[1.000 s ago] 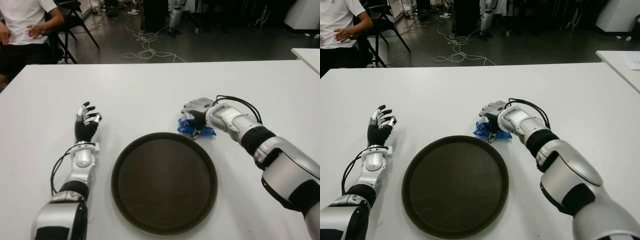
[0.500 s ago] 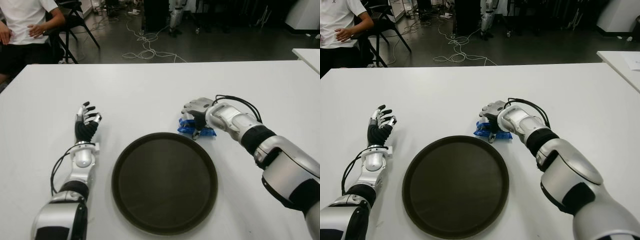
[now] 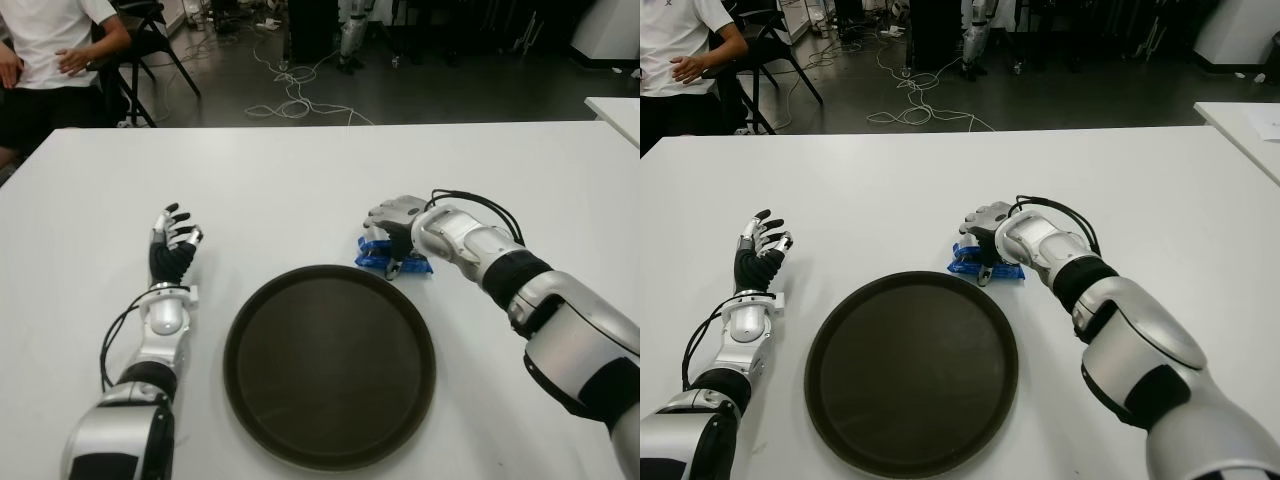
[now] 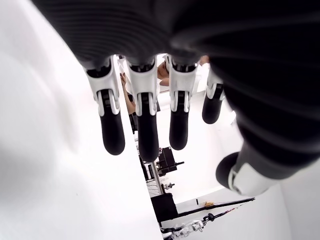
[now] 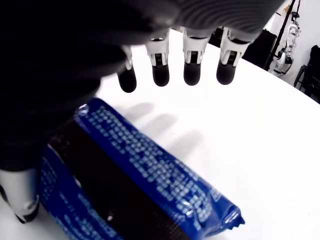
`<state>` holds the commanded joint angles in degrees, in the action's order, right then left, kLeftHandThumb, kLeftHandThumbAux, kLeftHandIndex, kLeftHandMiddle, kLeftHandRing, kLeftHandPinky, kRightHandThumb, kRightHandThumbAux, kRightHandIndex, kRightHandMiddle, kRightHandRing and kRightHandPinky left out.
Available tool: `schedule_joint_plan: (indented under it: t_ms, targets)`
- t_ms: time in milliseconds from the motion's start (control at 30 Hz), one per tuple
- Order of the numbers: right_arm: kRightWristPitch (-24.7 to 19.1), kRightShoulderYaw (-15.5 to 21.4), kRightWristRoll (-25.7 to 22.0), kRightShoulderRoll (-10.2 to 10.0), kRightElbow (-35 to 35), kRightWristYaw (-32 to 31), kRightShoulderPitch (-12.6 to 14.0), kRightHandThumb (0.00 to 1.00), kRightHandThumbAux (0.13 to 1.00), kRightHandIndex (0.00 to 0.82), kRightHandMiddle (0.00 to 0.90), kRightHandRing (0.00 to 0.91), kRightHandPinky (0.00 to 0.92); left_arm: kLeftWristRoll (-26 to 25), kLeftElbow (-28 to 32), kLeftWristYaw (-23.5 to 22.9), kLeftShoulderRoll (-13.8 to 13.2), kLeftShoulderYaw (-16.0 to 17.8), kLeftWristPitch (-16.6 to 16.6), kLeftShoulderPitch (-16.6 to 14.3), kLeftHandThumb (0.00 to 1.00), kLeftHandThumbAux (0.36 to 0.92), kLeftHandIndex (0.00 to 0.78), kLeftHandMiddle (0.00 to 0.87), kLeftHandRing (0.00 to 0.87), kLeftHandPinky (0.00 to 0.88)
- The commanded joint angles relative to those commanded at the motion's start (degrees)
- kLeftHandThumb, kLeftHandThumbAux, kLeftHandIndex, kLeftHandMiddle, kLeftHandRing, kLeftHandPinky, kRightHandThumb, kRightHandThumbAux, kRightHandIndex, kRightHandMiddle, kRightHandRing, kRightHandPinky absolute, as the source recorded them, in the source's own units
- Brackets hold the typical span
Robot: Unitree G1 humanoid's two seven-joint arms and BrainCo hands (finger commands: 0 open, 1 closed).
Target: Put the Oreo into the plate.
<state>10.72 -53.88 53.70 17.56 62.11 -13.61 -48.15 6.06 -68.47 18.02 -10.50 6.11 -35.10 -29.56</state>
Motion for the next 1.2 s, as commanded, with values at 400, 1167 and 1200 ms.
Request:
schedule_joint_plan:
  t_ms: [400, 1167, 1200]
  targets:
    - [-2.0, 3.0, -2.4, 0.0, -0.6, -2.1, 0.8, 0.000, 0.697, 0.064, 0.077, 0.068, 0.054, 0.3, -0.1, 0.1, -0.4, -0.2, -0.1, -0.1, 0.307, 0.647, 0.155, 0.237, 0.261, 0.287]
    - [-5.5, 8.3, -5.0, 1.2, -6.2, -4.8, 3.5, 0.000, 0.651, 0.052, 0.072, 0.075, 0.061, -0.7, -0.7, -0.9, -0.4, 0.4, 0.5, -0.3, 0.322, 0.647, 0.154, 0.233, 0.263, 0.299]
    - [-5.6, 8.4, -5.0, 1.3, -6.4, -5.0, 3.5, 0.000, 0.656, 0.051, 0.074, 0.072, 0.057, -0.7, -0.7, -0.9, -0.4, 0.4, 0.5, -0.3, 0.324, 0.647, 0.154, 0.235, 0.265, 0.302]
